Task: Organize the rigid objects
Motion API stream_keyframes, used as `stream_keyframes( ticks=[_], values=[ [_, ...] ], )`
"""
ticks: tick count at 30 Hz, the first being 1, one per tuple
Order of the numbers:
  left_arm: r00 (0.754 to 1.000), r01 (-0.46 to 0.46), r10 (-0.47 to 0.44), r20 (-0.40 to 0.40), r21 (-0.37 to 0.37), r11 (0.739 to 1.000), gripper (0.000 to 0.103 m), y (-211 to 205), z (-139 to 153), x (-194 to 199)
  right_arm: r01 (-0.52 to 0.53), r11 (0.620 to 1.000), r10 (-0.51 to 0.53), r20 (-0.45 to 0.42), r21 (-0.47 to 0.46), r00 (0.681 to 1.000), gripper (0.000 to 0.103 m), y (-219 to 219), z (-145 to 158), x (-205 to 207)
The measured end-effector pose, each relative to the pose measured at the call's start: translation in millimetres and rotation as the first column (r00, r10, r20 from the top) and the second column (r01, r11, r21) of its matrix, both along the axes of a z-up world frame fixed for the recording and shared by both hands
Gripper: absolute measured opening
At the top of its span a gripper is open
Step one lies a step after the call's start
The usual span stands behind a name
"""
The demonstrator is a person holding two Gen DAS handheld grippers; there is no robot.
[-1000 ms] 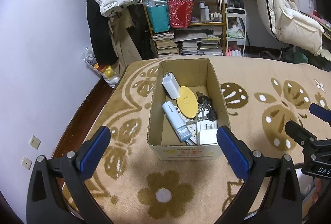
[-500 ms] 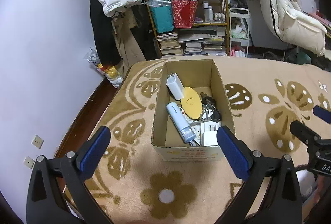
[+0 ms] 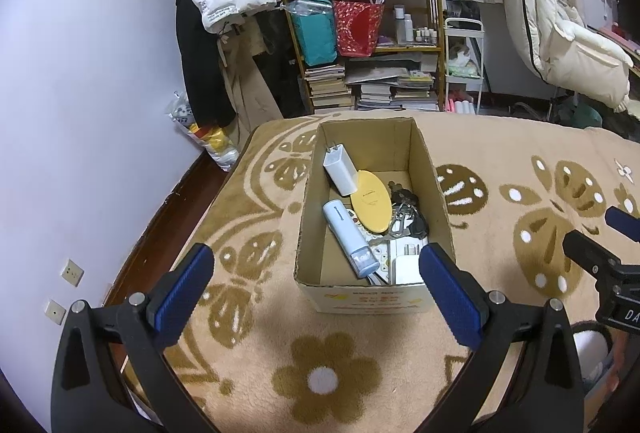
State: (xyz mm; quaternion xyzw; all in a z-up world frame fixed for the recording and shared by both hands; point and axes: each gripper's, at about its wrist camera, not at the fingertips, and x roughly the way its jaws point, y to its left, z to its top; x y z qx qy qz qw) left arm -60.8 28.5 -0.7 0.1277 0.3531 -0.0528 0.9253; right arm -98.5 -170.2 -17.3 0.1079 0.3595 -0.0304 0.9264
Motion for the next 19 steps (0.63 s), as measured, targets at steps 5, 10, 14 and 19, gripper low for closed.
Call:
stream_keyframes(
  ticks=[5,10,14,19],
  values=[
    [1.000,0.002,-0.002,-0.004,0.003,1.000,0.102,-0.2,0.8,0.0,0.000,1.000,0.000,-0.002,-0.001,1.000,0.103,-0.6,-0.6,0.0],
    [1.000,0.006,-0.006,-0.005,0.006,1.000,0.102,-0.2,0.4,-0.3,0.000,1.000,0.000,0.001,0.001,1.000,0.103,-1.6,0.1,-0.1],
    [1.000,0.008,-0.008,-0.006,0.010,1.000,0.102,-2.4,-0.3,-0.6,-0.001,1.000,0.001,0.000,0.002,1.000,0.103,-2.8,-0.1,-0.4],
    [1.000,0.005,-0.005,-0.010,0.011,1.000,0.102,-2.5,-0.6,-0.7,0.001,1.000,-0.001,-0.001,0.002,1.000,0.103,-1.4,-0.1,-0.3]
  ],
)
